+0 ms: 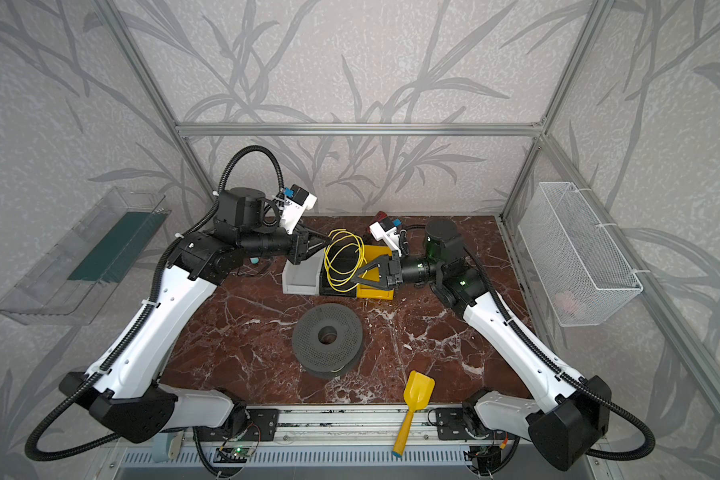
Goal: Wrap the cables
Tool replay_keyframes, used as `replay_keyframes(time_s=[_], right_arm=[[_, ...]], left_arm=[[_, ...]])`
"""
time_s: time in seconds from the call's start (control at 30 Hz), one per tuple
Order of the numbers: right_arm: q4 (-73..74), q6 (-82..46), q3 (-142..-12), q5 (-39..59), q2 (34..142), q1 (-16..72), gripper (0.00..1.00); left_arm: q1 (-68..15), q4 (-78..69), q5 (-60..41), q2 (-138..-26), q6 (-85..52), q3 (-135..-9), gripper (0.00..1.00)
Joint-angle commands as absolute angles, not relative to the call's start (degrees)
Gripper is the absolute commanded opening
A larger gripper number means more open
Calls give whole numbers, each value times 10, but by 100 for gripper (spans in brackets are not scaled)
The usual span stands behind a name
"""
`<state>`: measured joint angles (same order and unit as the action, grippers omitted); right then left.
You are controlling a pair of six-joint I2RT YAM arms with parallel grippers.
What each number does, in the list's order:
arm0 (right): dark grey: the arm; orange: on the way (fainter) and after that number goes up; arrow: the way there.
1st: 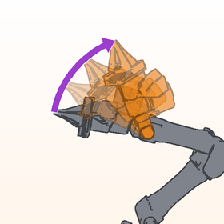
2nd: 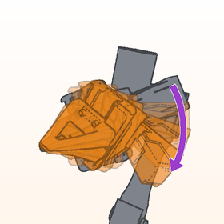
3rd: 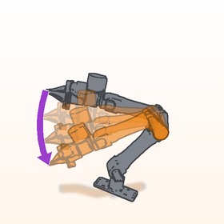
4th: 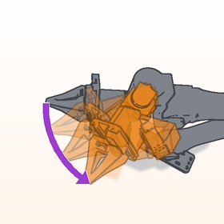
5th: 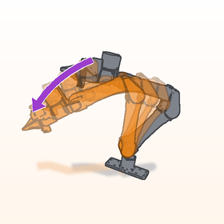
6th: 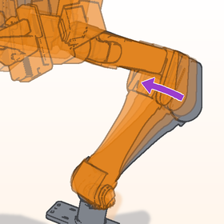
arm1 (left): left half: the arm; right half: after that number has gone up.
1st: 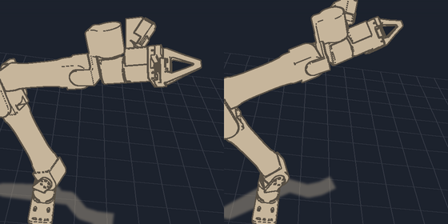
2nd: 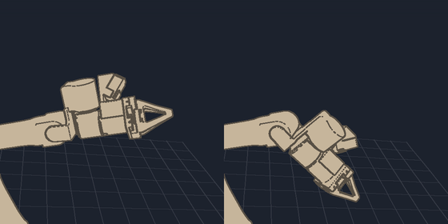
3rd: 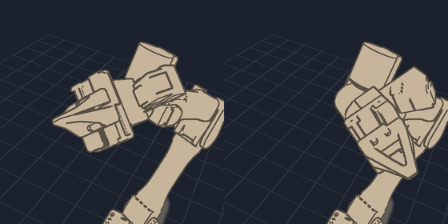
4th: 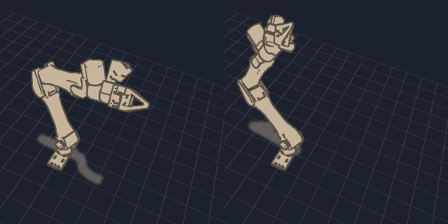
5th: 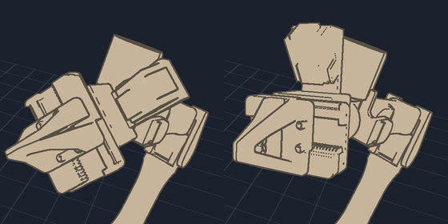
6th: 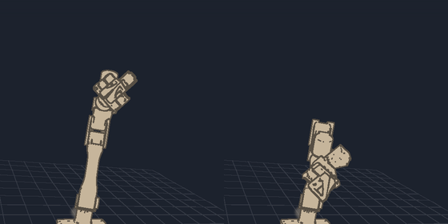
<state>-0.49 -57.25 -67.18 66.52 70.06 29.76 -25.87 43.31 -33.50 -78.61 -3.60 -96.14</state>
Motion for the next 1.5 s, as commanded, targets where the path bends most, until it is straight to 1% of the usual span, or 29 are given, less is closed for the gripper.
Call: replay_keyframes(time_s=[0.0,0.17,0.2,0.23,0.27,0.33,0.53,0.6,0.67,0.7,0.77,0.83,0.93,1.1,1.23,1.3,1.37,1.4,1.47], right_arm=[[19,-574,-667,671,701,301,0],[23,-576,-665,671,702,302,0],[23,-576,-665,670,702,302,0],[22,-576,-665,669,702,302,0],[22,-576,-664,670,702,302,0],[22,-575,-663,669,702,302,0],[5,-561,-660,663,703,302,0],[-21,-542,-661,654,701,300,0],[-82,-497,-672,632,697,296,0],[-127,-460,-681,610,695,294,0],[-256,-360,-712,538,693,291,0],[-324,-296,-726,473,689,291,0],[-349,-260,-715,385,674,290,0],[-338,-246,-695,305,658,290,0],[-359,-202,-686,193,649,288,0],[-381,-171,-692,122,650,282,0],[-384,-151,-685,59,648,269,0],[-381,-150,-678,42,646,260,0],[-361,-150,-652,26,642,229,0]], left_arm=[[-260,439,-364,-789,-27,-955,23],[-261,439,-373,-792,-29,-954,18],[-261,439,-371,-792,-29,-954,9],[-260,438,-369,-791,-31,-953,3],[-261,438,-365,-791,-32,-954,1],[-260,439,-357,-788,-32,-954,0],[-257,443,-332,-775,-32,-951,0],[-250,444,-327,-768,-34,-948,0],[-239,449,-318,-760,-37,-947,0],[-233,452,-316,-757,-39,-948,0],[-212,457,-323,-749,-48,-947,0],[-190,452,-343,-738,-59,-942,0],[-157,434,-367,-717,-82,-928,0],[-116,396,-425,-689,-126,-902,0],[-89,387,-487,-687,-152,-894,0],[-57,330,-552,-677,-202,-871,0],[-14,222,-608,-666,-297,-832,0],[5,160,-627,-661,-353,-813,0],[59,-50,-657,-657,-528,-759,0]])
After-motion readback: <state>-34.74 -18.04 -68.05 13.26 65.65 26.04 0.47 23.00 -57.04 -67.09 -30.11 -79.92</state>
